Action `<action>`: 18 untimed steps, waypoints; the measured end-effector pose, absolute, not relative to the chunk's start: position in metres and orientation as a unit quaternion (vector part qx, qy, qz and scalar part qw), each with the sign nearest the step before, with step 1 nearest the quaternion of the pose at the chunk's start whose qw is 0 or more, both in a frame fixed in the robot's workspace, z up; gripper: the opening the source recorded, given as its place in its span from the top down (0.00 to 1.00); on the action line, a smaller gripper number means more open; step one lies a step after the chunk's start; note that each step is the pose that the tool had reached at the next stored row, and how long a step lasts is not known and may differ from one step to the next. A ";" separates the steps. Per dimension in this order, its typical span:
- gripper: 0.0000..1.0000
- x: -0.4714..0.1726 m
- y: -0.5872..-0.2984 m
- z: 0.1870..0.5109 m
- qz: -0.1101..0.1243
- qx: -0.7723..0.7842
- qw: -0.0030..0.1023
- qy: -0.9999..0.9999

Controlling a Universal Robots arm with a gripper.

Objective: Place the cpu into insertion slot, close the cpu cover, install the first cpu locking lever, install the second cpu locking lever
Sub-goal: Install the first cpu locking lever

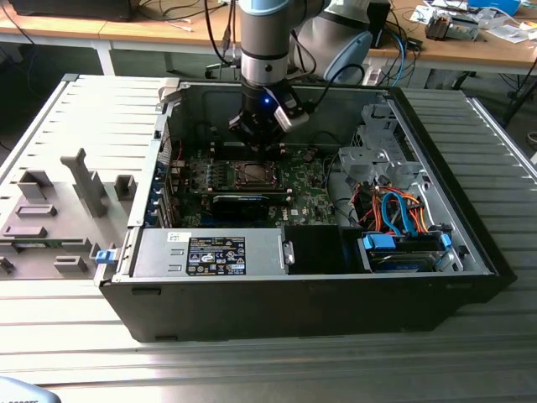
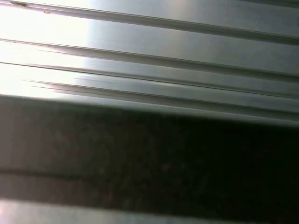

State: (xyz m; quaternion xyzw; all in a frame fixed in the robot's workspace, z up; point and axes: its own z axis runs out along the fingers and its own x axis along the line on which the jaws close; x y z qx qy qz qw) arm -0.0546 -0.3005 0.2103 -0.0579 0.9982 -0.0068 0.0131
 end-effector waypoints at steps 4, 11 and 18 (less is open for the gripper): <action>0.89 -0.055 -0.312 0.210 -0.008 -0.058 0.013 0.998; 0.89 -0.055 -0.333 0.210 -0.013 -0.058 0.013 0.998; 0.89 -0.055 -0.340 0.224 -0.013 -0.058 0.013 0.998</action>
